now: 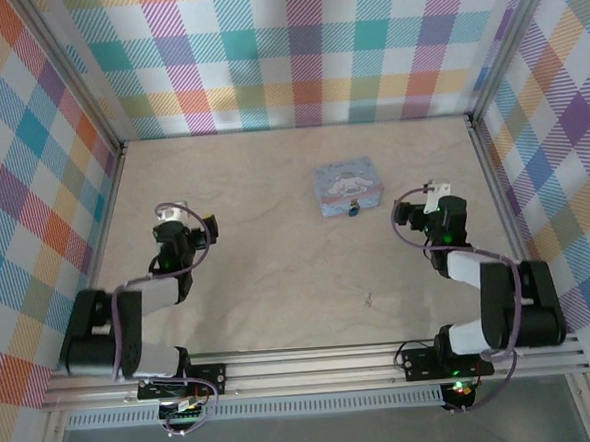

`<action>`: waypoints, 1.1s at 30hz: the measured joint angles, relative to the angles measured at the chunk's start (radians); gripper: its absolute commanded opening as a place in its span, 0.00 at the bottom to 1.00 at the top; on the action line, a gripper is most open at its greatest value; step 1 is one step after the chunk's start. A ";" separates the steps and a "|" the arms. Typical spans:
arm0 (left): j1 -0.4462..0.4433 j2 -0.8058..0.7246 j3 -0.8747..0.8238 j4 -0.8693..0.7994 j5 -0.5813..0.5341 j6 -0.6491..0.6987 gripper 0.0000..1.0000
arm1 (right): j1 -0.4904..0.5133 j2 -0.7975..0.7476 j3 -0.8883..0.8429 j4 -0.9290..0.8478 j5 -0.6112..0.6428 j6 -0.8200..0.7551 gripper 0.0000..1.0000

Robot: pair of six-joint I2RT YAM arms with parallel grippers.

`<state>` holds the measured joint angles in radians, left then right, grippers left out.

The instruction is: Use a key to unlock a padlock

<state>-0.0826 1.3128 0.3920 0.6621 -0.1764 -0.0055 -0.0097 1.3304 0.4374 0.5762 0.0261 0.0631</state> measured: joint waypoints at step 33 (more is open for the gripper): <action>-0.531 -0.117 0.168 -0.560 0.262 -0.758 1.00 | 0.704 -0.059 0.277 -1.324 -0.060 0.592 0.67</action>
<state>-0.6140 1.1954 0.5598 0.1020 0.0856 -0.7635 0.6945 1.2713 0.7143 -0.7483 -0.0338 0.6556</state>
